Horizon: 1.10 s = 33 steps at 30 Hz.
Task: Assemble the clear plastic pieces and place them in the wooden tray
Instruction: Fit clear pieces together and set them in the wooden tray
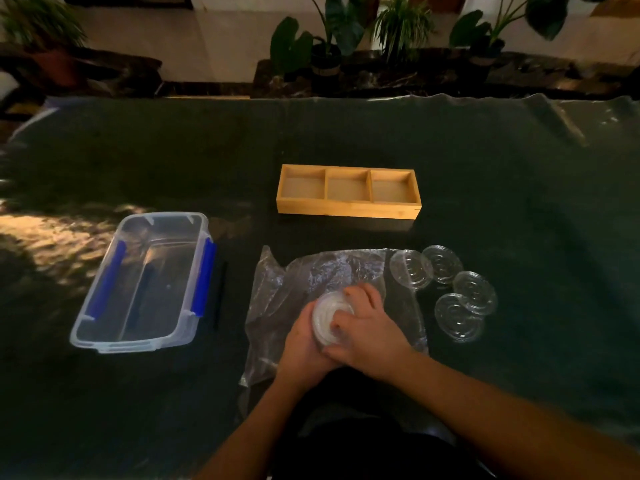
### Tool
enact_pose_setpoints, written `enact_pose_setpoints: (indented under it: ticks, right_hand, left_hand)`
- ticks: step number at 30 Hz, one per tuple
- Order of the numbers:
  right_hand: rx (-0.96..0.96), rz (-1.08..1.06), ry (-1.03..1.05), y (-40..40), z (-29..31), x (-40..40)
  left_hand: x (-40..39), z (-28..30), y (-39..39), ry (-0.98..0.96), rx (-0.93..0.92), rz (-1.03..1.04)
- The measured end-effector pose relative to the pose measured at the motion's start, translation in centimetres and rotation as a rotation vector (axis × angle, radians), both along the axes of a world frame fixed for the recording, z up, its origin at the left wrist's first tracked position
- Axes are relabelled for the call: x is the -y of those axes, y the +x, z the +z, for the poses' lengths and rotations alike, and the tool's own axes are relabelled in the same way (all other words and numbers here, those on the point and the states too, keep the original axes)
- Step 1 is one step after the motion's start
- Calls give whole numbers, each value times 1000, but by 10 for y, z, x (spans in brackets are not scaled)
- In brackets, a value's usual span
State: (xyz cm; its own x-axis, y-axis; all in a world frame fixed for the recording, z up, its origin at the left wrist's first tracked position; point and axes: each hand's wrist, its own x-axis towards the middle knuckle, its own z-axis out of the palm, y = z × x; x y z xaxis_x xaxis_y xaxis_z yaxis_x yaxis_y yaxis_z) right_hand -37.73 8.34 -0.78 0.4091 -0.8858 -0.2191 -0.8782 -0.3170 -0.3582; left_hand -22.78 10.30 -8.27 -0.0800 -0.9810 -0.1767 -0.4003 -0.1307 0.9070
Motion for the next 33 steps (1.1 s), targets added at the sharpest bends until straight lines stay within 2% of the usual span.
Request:
enact_pose_setpoints:
  ticks: [3,6,14,20,25,30,33]
  right_hand:
    - [-74,-86,83,11,-6,-1]
    - [-101,-127,160,14,-7,3]
    - [-215,-72,122,15,-1,14]
    - [-18,-146,96,6,-3,9]
    - [20,-167,29,-2,-8,9]
    - [118,-302,-27,-10,-2,23]
    - [156,-315,-74,-13,3,41]
  left_hand:
    - [1,-8,-4,-2,128,48]
    - [0,-15,-1,-14,135,26]
    - [-2,-16,-2,-96,192,36]
    - [3,-17,-6,-121,225,38]
    - [7,-19,-7,-113,228,57]
    - [8,-19,-4,-89,202,24]
    - [6,-20,-5,-102,229,26]
